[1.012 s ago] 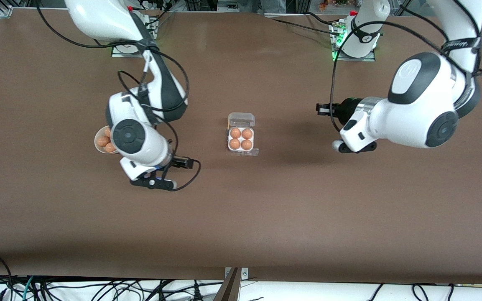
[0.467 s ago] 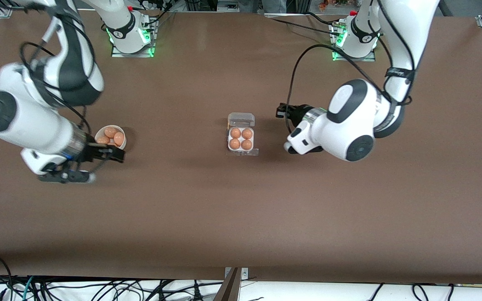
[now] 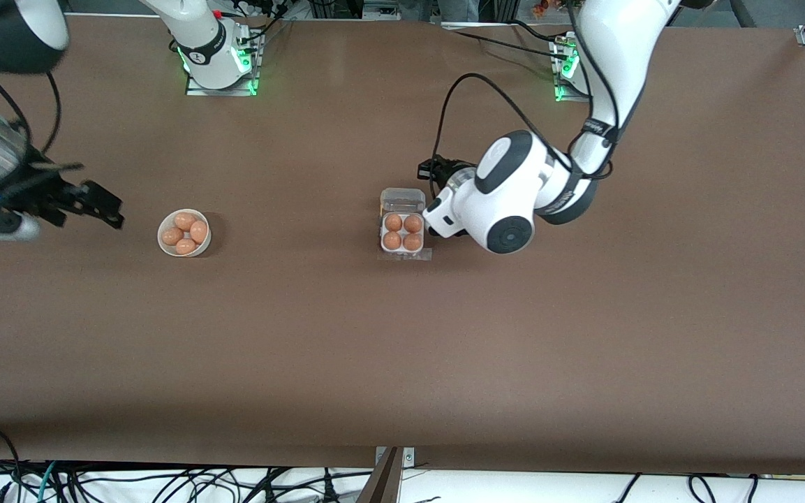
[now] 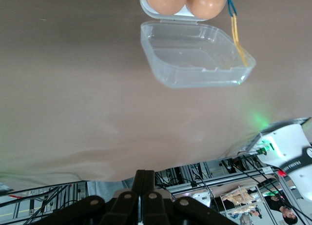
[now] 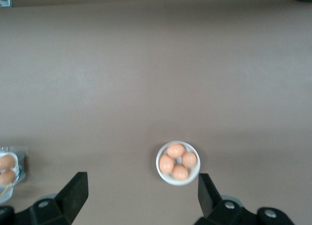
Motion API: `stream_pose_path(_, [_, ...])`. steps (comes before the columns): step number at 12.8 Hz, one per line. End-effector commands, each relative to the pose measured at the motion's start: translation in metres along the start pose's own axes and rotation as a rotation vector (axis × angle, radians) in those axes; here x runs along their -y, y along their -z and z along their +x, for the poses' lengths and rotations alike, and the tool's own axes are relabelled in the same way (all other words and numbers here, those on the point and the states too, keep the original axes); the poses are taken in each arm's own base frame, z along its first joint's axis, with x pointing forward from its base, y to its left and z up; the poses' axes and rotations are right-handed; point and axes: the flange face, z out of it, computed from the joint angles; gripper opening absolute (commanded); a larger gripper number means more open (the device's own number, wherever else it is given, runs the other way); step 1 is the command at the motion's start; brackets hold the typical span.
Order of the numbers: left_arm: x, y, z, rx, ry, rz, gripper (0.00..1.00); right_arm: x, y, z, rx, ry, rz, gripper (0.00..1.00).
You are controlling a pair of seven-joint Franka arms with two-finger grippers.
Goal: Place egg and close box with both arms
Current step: 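Fold the carton lid over the eggs with the left gripper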
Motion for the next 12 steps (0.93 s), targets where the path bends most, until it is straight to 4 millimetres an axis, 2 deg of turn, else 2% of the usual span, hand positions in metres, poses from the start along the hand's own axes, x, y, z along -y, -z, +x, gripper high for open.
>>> stream_pose_path(1, [-0.024,-0.03,0.009,-0.008,0.006,-0.005,0.04,-0.018,0.022,-0.028,0.027,-0.015,-0.01,1.0])
stream_pose_path(3, [-0.028,-0.042,0.016,-0.016,0.027,-0.004,0.04,-0.025,0.027,-0.034,0.028,-0.025,-0.013,1.0])
stream_pose_path(6, [-0.031,-0.058,0.019,-0.008,0.042,0.019,0.04,-0.019,0.028,-0.034,0.014,-0.015,-0.017,1.0])
stream_pose_path(12, [-0.028,-0.046,0.042,-0.128,0.056,-0.038,0.01,-0.015,0.014,-0.018,-0.009,-0.006,-0.024,1.0])
